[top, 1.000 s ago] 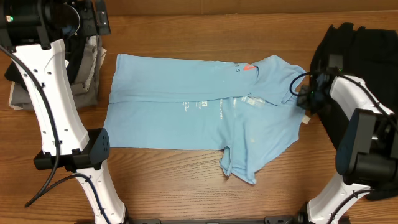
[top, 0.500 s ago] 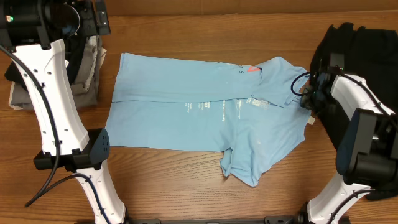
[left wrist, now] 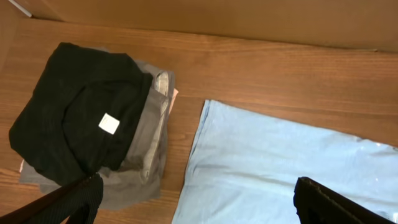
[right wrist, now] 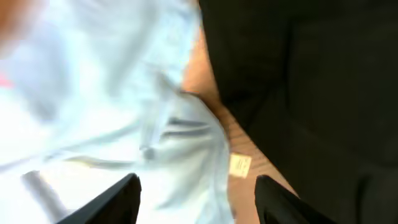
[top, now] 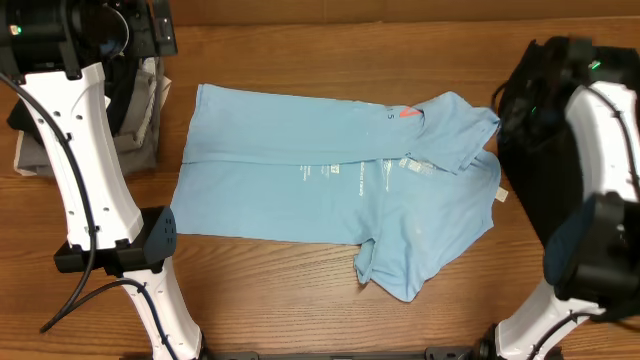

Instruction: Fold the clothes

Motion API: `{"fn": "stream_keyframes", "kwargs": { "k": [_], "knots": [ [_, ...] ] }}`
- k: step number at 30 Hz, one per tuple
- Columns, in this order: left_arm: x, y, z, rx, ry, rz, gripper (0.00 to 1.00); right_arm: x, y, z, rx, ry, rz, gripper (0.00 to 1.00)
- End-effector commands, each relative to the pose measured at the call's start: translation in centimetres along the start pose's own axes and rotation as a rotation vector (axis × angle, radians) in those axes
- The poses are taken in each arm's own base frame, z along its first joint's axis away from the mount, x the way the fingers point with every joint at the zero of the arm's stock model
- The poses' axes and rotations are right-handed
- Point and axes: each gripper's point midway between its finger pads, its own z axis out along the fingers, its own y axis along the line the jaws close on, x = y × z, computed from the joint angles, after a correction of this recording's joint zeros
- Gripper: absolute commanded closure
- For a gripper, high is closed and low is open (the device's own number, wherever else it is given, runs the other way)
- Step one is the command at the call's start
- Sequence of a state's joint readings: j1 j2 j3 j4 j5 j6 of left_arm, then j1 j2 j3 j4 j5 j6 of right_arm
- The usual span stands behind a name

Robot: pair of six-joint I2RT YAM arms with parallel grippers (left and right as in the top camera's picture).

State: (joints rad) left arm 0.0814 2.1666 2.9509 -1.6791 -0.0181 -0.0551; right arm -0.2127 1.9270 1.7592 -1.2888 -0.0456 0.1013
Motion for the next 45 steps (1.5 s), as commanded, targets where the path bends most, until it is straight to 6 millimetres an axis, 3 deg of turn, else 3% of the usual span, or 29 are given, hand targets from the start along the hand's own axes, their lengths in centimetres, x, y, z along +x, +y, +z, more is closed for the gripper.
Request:
{"fn": "stream_keyframes", "kwargs": {
  "k": [1,6,12,16,19,20,22,25,29,36,41,45],
  "knots": [
    [-0.4,0.2,-3.7,0.012,-0.071,0.010,0.00,-0.1,3.6,-12.0,-0.161,-0.202,-0.049,0.37],
    [-0.5,-0.9,-7.8,0.080,-0.148,0.002,0.00,4.6,4.9,-18.9,-0.193,-0.255,-0.099,0.34],
    [0.0,-1.1,-11.7,0.102,-0.213,-0.021,0.00,10.3,3.9,-24.1,-0.190,-0.352,-0.057,0.31],
    [1.4,-1.6,-12.4,0.138,-0.174,-0.025,0.00,14.0,3.3,-28.2,-0.256,-0.483,-0.006,0.30],
    [3.2,-1.6,-11.2,0.134,-0.087,-0.029,0.00,16.9,2.6,-29.7,-0.286,-0.545,0.023,0.27],
    [4.8,-1.5,-9.5,0.127,0.001,-0.038,0.00,18.6,2.2,-29.4,-0.292,-0.554,0.032,0.25],
    [6.4,-1.4,-7.7,0.119,0.087,-0.049,0.00,19.8,1.8,-27.9,-0.287,-0.517,0.053,0.24],
    [8.5,-0.6,-4.8,0.060,0.201,-0.061,0.00,20.9,1.9,-24.2,-0.295,-0.386,0.100,0.24],
    [10.6,0.1,-1.2,-0.014,0.298,-0.072,0.00,21.0,3.6,-18.3,-0.356,-0.216,0.110,0.27],
    [14.8,-2.2,2.3,-0.007,0.448,-0.028,0.00,21.6,4.8,-9.0,-0.404,-0.064,0.165,0.28],
    [17.0,-3.2,3.9,-0.012,0.508,-0.032,0.00,23.5,5.6,-5.3,-0.376,0.008,0.153,0.27],
    [18.7,-3.1,5.1,-0.025,0.530,-0.065,0.00,24.4,6.7,-4.1,-0.329,0.009,0.129,0.26]
  ]
}}
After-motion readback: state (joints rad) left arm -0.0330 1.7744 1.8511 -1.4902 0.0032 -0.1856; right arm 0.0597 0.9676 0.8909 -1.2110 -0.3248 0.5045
